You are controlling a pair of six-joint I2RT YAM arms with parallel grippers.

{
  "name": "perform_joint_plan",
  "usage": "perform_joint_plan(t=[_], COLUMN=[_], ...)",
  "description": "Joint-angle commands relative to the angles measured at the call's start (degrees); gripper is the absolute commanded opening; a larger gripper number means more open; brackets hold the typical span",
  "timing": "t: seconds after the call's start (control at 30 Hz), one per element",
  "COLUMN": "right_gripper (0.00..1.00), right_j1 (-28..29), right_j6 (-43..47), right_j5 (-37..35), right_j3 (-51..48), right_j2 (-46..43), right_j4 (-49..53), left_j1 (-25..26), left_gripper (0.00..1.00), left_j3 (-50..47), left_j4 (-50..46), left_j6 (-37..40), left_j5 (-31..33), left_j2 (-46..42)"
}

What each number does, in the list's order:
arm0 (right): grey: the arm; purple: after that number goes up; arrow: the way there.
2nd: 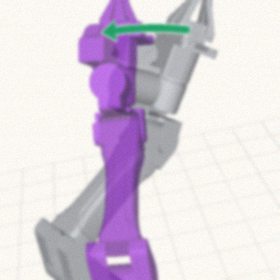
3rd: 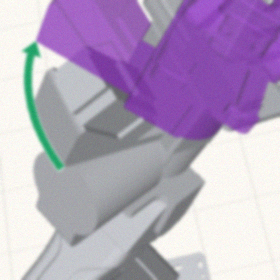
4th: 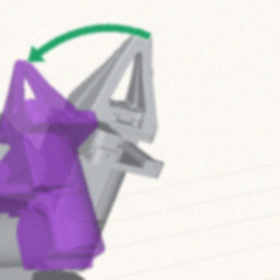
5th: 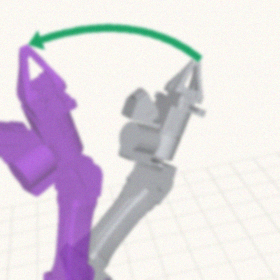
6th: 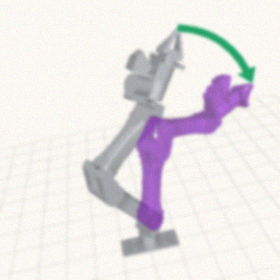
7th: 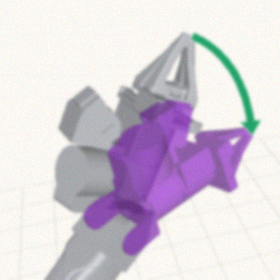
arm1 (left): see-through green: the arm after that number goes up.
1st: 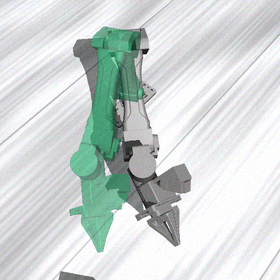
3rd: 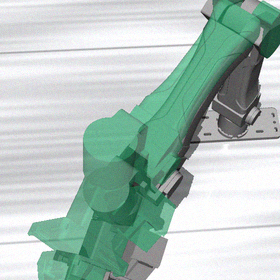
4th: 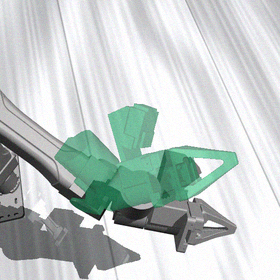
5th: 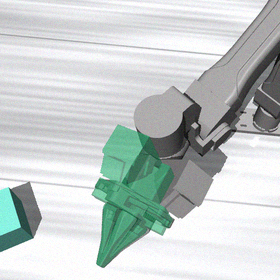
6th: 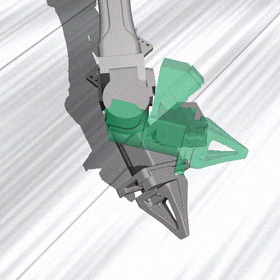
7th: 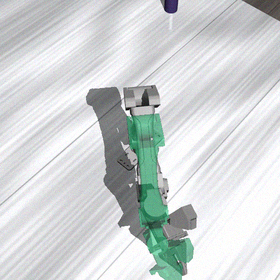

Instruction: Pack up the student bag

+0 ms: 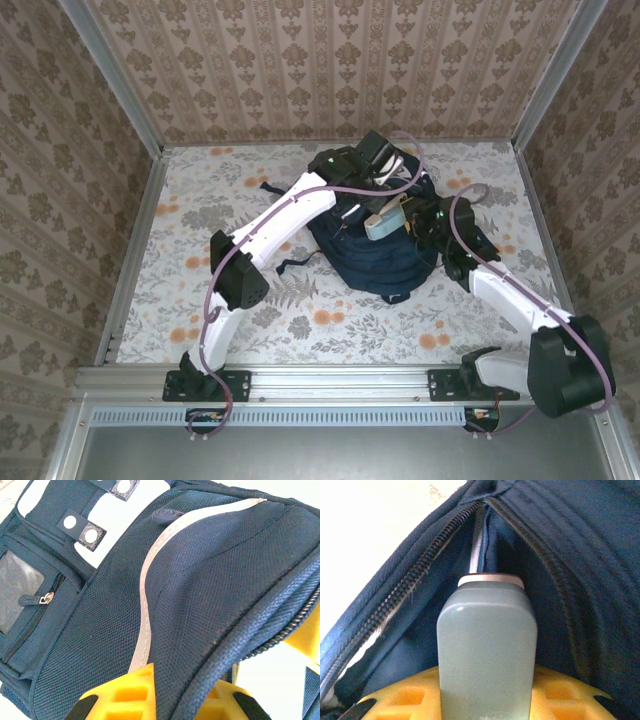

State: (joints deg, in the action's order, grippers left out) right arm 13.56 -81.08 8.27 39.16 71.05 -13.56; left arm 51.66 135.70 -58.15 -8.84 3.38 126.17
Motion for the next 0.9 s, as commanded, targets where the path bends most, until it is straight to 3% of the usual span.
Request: perform_joint_plan(t=[0.0, 0.27, 0.37, 0.47, 0.6, 0.7, 0.8, 0.87], right_gripper=[0.21, 0.25, 0.36, 0.50, 0.58, 0.71, 0.70, 0.63], right_j1=[0.34, 0.48, 0.29, 0.11, -0.27, -0.28, -0.02, 0.20], right_j6=[-0.66, -0.78, -1.93, -1.36, 1.73, 1.42, -0.06, 0.63], right_j5=[-2.58, 0.14, 1.81, 2.91, 3.94, 4.32, 5.82, 5.68], right_j3=[2.74, 6.84, 7.51, 8.19, 9.41, 10.58, 8.14, 6.91], right_j2=[3.79, 16.09, 17.65, 15.57, 9.78, 6.01, 4.06, 2.91], right_j4=[-9.50, -15.67, -15.47, -10.31, 1.28, 13.84, 14.79, 13.86], left_j1=[0.10, -0.87, -1.86, -2.66, -3.57, -4.10, -4.41, -4.37], left_gripper=[0.05, 0.02, 0.00, 0.00, 0.00, 0.00, 0.00, 0.00], left_j3=[3.15, 1.29, -0.98, -2.50, -4.30, -5.24, -5.68, -5.78], left_j4=[5.59, 7.42, 9.59, 10.28, 10.61, 10.85, 11.11, 11.13], left_j6=[-2.46, -4.69, -6.33, -6.72, -6.65, -6.76, -6.66, -6.44], left_j5=[-3.63, -4.44, -5.57, -6.08, -6.66, -7.44, -7.98, -8.33], left_j2=[-3.99, -5.04, -6.08, -6.55, -6.64, -6.66, -6.81, -6.90])
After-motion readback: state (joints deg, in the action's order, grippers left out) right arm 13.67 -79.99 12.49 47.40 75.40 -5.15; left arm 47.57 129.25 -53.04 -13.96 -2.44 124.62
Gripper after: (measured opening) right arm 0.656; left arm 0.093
